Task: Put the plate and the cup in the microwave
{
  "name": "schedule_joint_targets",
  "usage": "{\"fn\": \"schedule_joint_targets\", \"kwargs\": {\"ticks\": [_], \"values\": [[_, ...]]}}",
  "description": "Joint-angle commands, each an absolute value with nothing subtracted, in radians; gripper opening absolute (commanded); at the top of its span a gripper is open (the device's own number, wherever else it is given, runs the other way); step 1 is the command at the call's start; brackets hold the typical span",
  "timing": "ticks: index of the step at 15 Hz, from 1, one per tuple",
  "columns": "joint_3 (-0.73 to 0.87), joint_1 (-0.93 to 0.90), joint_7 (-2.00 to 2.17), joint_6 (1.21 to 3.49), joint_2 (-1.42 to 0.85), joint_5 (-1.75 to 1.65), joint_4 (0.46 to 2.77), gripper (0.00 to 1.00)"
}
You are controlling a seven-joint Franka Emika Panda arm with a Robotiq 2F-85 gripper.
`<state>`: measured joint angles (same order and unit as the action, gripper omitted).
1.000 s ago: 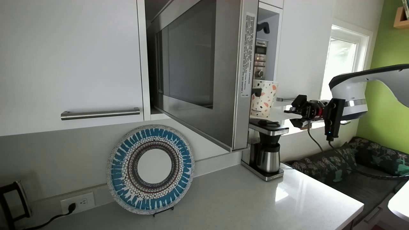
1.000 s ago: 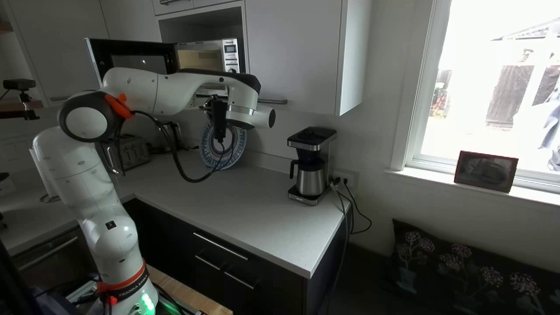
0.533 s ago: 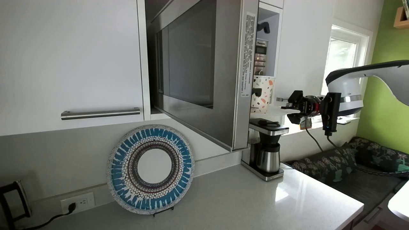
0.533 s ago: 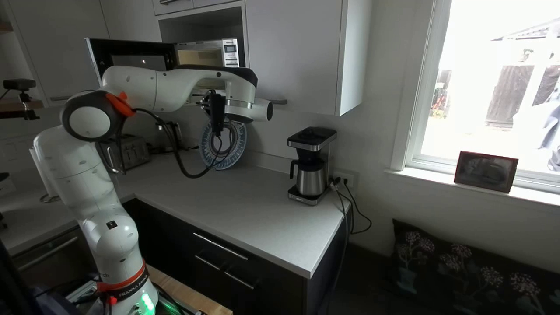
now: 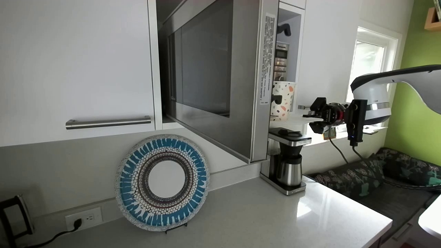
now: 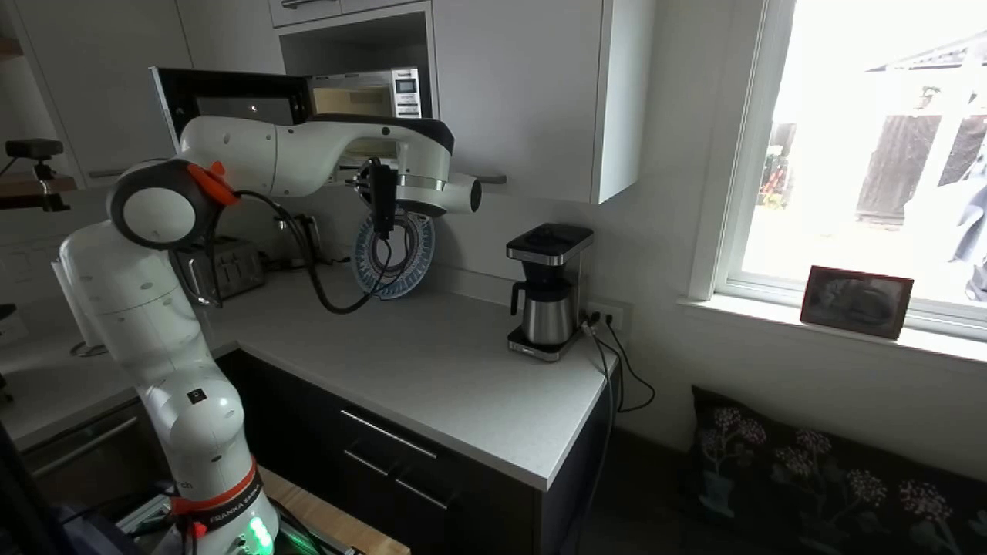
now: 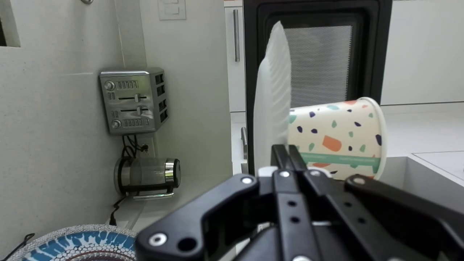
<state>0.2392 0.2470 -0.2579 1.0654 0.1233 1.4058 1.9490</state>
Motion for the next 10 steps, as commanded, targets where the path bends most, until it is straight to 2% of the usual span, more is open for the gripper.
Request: {"fn": "schedule_joint_targets", "kwargs": {"ticks": [1, 10], "values": [[0.235, 0.239, -0.239, 1.07, 0.129, 1.419, 1.944, 0.0], [0.195, 0.212, -0.161, 1.12, 0.147, 1.446, 1.913, 0.0]]}}
